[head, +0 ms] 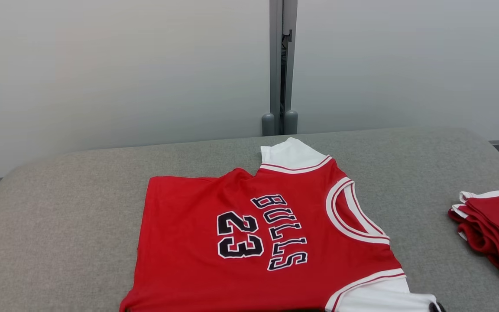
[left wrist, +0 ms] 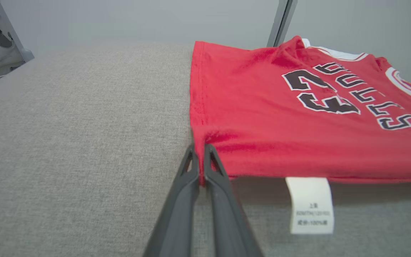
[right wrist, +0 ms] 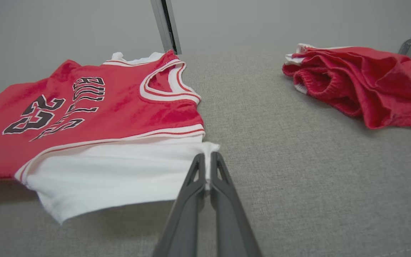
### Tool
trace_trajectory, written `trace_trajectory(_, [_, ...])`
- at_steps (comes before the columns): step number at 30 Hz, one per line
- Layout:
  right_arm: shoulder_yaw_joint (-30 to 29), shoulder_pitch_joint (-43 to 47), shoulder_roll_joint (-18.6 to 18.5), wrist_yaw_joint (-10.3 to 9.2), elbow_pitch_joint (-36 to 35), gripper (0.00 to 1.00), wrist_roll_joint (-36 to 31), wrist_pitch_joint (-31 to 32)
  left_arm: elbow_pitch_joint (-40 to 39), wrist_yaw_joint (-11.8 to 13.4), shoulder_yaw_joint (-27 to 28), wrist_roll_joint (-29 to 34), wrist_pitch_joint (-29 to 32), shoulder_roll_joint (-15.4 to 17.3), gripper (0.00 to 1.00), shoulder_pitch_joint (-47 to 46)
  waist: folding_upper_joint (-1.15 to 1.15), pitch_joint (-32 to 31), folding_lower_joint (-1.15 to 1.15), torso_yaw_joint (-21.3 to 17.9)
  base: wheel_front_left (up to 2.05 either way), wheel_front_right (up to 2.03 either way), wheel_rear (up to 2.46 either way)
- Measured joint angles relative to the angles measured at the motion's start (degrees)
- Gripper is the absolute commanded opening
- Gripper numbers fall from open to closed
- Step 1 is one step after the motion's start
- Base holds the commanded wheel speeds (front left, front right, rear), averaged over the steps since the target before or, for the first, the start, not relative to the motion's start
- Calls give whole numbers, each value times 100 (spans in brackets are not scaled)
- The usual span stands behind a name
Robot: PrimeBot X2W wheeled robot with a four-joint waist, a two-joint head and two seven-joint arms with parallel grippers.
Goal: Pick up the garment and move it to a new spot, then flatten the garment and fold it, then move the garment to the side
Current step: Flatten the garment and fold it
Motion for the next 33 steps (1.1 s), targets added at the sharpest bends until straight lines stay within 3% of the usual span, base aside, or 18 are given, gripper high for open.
trace_trajectory(8, [-21, -1057, -48, -5, -44, 0, -146, 0, -298, -62, -265, -84, 1, 2, 0, -640, 0, 303, 0, 166, 0, 0, 0])
trace_trajectory(19, [88, -2565, -92, -5, 902, 0, -454, 1, 1000, 74, -673, -216, 0, 7, 0, -2078, 0, 911, 0, 364, 0, 0, 0])
trace_trajectory(28, [-127, -3422, -113, -5, 1510, 0, -798, 0, 1313, 147, -975, -267, 0, 5, 0, -2856, 0, 1590, 0, 450, 0, 0, 0])
trace_trajectory(29, [-145, -3479, -101, -5, 1563, 5, -805, 0, 1293, 158, -999, -263, 1, 5, 0, -2880, 0, 1632, 0, 454, 0, 0, 0])
trace_trajectory(30, [-160, -3528, -86, -5, 1550, 37, -809, 0, 1247, 166, -1002, -264, 0, 4, 32, -2891, 0, 1668, 0, 457, 0, 0, 0])
trace_trajectory(31, [-179, -3574, -80, -5, 1490, 100, -816, 1, 1199, 190, -996, -270, 1, 3, 45, -2899, 0, 1696, 0, 457, 0, 0, 0])
trace_trajectory(32, [-231, -3627, -74, -5, 1400, 100, -818, 0, 1160, 213, -984, -279, 0, 3, 35, -2904, 0, 1716, 0, 456, 0, 0, 0])
trace_trajectory(33, [-263, -3667, -80, -5, 1306, 100, -833, 0, 1117, 215, -981, -279, 1, 9, 10, -2903, 0, 1732, 0, 452, 0, 0, 0])
